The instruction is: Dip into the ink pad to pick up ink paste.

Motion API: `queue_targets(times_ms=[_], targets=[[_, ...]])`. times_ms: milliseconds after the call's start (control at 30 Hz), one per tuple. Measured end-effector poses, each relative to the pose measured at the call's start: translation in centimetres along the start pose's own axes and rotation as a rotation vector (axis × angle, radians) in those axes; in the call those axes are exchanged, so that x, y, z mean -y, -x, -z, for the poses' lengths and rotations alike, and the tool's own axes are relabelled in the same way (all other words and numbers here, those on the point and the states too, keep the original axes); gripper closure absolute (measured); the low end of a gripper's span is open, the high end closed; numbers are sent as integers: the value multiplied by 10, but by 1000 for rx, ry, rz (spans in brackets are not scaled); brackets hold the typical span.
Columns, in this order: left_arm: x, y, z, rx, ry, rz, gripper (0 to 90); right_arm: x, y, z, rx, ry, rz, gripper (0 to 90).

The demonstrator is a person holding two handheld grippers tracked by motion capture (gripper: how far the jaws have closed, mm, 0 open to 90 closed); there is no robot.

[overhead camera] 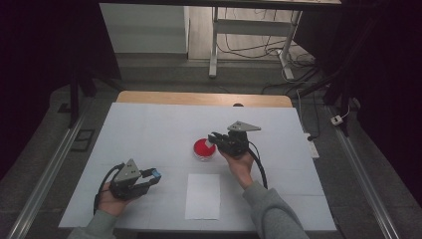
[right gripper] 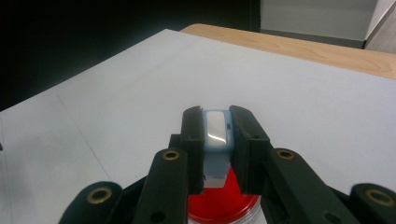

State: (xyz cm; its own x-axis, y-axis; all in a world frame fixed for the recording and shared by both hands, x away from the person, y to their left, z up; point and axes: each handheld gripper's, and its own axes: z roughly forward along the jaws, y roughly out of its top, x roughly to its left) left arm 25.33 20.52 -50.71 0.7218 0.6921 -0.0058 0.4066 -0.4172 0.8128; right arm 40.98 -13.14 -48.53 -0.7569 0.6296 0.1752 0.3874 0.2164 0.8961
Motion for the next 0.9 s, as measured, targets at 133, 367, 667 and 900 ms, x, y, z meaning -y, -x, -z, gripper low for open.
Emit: queue_targets(times_ms=[133, 367, 667, 900], targets=[[0, 0, 0, 0, 0, 2, 647, 0, 0, -5, 2, -9, 7, 754], [0, -1, 0, 0, -2, 1, 647, 0, 1, -10, 11, -29, 19, 754], [0, -1, 0, 0, 0, 3, 647, 0, -2, -16, 12, -61, 53, 754], [1, -1, 0, 0, 0, 4, 647, 1, -7, -23, 35, -97, 107, 754]])
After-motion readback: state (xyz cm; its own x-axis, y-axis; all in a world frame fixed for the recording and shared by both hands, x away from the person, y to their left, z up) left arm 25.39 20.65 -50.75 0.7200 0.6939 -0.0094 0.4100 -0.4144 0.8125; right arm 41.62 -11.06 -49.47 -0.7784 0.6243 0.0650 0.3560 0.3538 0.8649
